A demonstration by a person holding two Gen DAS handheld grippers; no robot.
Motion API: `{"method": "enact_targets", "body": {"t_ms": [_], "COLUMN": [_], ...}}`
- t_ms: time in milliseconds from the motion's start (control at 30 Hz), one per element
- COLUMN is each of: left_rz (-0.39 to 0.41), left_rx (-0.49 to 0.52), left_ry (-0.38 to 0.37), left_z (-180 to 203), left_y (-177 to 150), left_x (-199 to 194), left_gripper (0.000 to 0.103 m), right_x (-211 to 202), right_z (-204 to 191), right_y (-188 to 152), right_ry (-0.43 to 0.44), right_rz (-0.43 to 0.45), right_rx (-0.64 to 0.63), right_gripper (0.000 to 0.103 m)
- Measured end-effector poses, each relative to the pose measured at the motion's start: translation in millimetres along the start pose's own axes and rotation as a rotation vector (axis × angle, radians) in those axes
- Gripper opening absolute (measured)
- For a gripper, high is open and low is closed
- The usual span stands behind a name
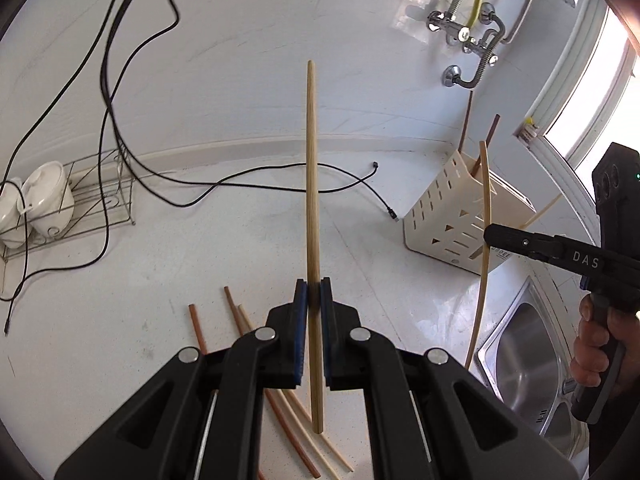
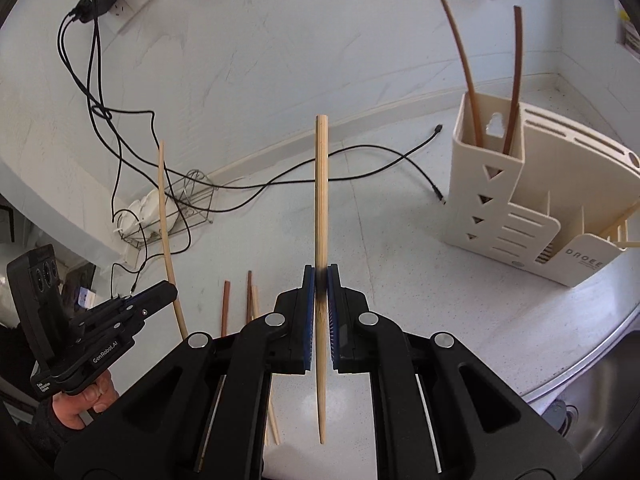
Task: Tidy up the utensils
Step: 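Lift both held chopsticks and carry them over the cream holder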
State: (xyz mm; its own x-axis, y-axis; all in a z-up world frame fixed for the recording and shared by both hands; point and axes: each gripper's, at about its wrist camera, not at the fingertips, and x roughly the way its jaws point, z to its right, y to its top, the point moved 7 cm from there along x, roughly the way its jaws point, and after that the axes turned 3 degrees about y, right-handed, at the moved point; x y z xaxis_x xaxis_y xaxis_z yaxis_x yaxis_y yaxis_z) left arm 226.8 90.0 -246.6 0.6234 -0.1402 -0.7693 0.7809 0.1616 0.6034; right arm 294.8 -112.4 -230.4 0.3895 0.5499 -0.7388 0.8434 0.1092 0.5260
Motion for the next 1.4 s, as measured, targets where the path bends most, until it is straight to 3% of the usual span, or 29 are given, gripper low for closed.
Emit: {"method": "enact_targets", "body": {"t_ms": [367,700,1133,1400], "left_rz": [0.135,0.24,0.329,0.35], "left_rx": [0.092,0.201,0.274,0.261], "left_ry": [-0.102,-0.196,-0.301,-0.401], "left_z": [70.0,141.2,204.6,225.5], "left_y": [66.1,121.4,164.6,177.3], "left_x": [-5.2,5.3,25.1,44.0], "left_gripper": [0.006,0.006,0.006,0.006], "right_x": [-86.5,-134.5,-146.4,-142.8], "right_z": [54.1,105.8,139.4,163.2], "right_y": [55.1,94.7,117.8,121.0], "right_ry": [-0.107,-0.178,-0.278,-0.316], "right_rz": [0.223,0.353,0.465,0.53], "right_rx": [0.045,0.092,0.061,0.063], "right_gripper": [0.006,0.006,0.006,0.006]}}
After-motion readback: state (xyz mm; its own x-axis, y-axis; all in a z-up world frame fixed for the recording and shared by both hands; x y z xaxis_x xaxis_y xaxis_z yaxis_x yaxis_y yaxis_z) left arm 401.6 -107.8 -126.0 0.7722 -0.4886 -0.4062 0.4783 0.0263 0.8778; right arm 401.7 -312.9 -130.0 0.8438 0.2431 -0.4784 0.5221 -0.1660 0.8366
